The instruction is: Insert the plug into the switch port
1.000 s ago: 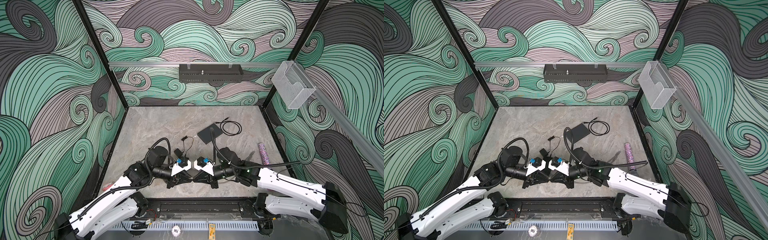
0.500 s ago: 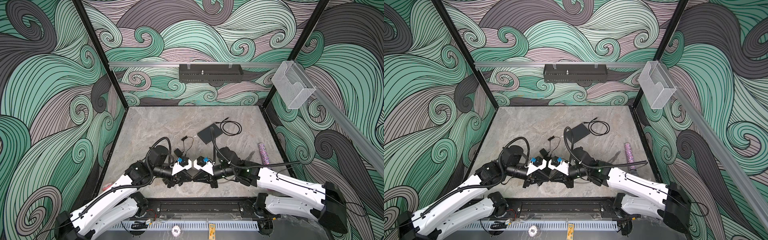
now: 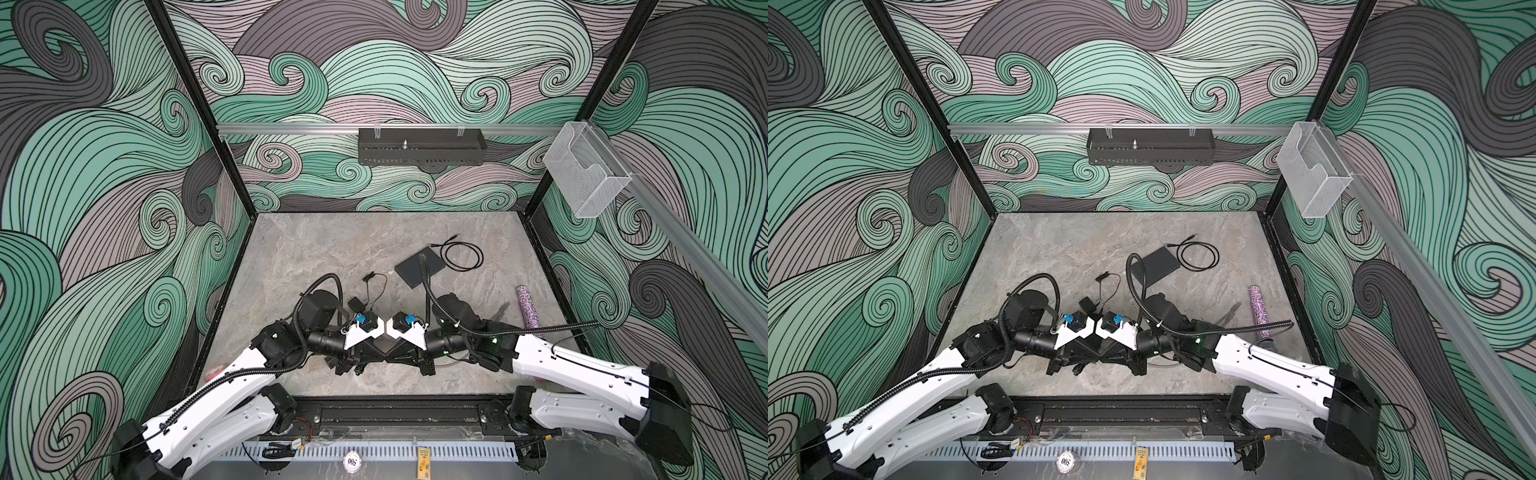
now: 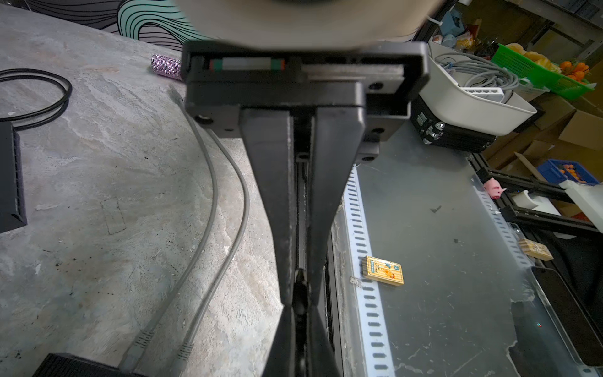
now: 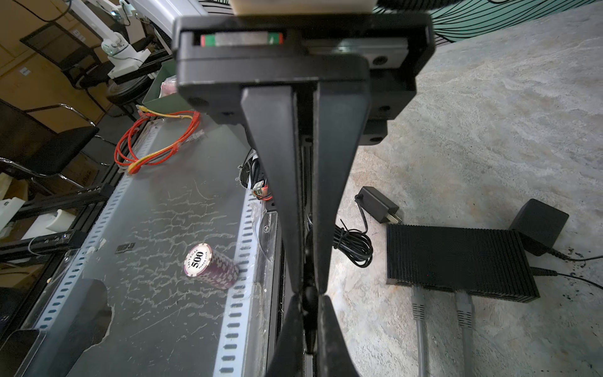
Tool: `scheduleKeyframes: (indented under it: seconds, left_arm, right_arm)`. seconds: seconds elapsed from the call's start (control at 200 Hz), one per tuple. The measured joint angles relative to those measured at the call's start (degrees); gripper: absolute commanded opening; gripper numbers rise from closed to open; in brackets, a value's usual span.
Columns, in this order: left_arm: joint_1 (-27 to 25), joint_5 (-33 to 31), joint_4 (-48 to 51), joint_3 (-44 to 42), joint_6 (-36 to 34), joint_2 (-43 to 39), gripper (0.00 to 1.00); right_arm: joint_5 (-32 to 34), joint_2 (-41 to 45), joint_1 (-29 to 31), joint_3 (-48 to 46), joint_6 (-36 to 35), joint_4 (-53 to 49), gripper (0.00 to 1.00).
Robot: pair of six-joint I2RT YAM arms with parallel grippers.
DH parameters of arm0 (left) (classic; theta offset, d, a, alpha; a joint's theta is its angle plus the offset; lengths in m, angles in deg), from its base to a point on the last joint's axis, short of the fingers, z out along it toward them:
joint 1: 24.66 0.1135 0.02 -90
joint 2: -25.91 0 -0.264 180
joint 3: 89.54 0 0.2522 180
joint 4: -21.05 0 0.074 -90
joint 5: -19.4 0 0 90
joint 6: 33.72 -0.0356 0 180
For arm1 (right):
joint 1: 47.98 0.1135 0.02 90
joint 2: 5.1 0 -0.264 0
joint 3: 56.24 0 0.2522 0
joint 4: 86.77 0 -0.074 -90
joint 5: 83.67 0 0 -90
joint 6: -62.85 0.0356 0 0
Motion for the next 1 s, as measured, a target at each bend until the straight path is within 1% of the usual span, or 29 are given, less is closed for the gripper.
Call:
scheduleKeyframes:
  seconds: [0.075,0.13,0.185,0.25,0.34,0.375,0.415,0.44,0.485,0.505,0.515,0.56,0.62,0.655,0.696,0.746,0.906,0.946,1.001]
  left_arm:
    - [0.0,-0.3,0.3,0.5,0.0,0.4,0.00]
    - [0.0,-0.7,0.4,0.7,0.0,0.4,0.00]
    - [0.0,-1.4,0.3,0.9,0.0,0.3,0.00]
    - [0.0,-2.7,0.8,0.9,0.0,0.0,0.00]
    - [0.0,-5.2,1.6,0.9,0.3,-1.0,0.00]
    - [0.0,-6.3,1.8,0.9,0.5,-1.7,0.00]
    - [0.0,-7.8,1.9,0.9,0.8,-2.6,0.00]
    - [0.0,-8.6,1.9,0.9,1.0,-3.1,0.00]
    - [0.0,-10.2,1.9,0.9,1.6,-4.1,0.00]
    - [0.0,-11.1,1.9,0.9,2.0,-4.6,0.00]
    - [0.0,-11.5,1.9,0.9,2.1,-4.8,0.00]
    - [0.0,-13.7,2.2,0.9,3.2,-5.7,0.00]
    - [0.0,-16.9,2.7,1.2,4.9,-6.6,0.00]
    - [0.0,-18.6,2.9,1.5,5.9,-7.1,0.00]
    - [0.0,-20.8,2.9,1.6,7.4,-7.8,0.00]
    - [0.0,-23.5,2.9,1.6,9.2,-9.1,0.00]
    - [0.0,-28.8,2.8,1.6,12.5,-13.1,0.00]
    - [0.0,-29.9,2.8,1.6,12.9,-14.0,0.00]
    - [0.0,-31.2,2.9,1.6,13.3,-14.9,0.00]
  right_arm:
    - [0.6,0.1,0.0,0.0,0.0,0.0,0.00]
    - [1.1,0.4,0.0,0.0,0.0,0.0,0.17]
    - [2.1,0.7,0.0,0.0,0.5,0.0,0.27]
    - [4.3,1.5,0.0,0.0,1.0,0.0,0.42]
    - [8.4,3.2,-1.1,0.0,2.4,-0.3,0.44]
    - [9.7,3.8,-2.2,0.2,3.2,-0.7,0.47]
    - [11.3,4.0,-4.4,0.5,4.9,-1.3,0.59]
    - [12.2,4.0,-6.0,0.9,5.9,-1.7,0.70]
    - [15.6,3.3,-9.7,2.0,9.1,-2.8,0.83]
    - [17.0,2.6,-11.2,2.7,10.1,-3.4,0.96]
    - [17.9,2.3,-11.9,3.1,10.7,-3.7,0.99]
    - [22.5,-0.7,-14.9,5.5,13.3,-5.2,0.99]
    - [29.9,-6.2,-16.7,10.2,16.7,-7.9,0.99]
    - [35.0,-11.0,-17.2,14.3,19.1,-10.4,1.00]
    - [39.5,-16.4,-17.4,19.1,21.3,-13.3,0.99]
    - [45.2,-24.2,-17.5,27.2,24.1,-17.8,1.00]
    - [57.4,-48.5,-17.8,53.4,29.4,-29.1,1.00]
    - [59.5,-53.5,-17.9,59.3,30.2,-31.6,1.00]
    - [61.9,-62.1,-18.4,70.2,31.9,-36.9,1.00]
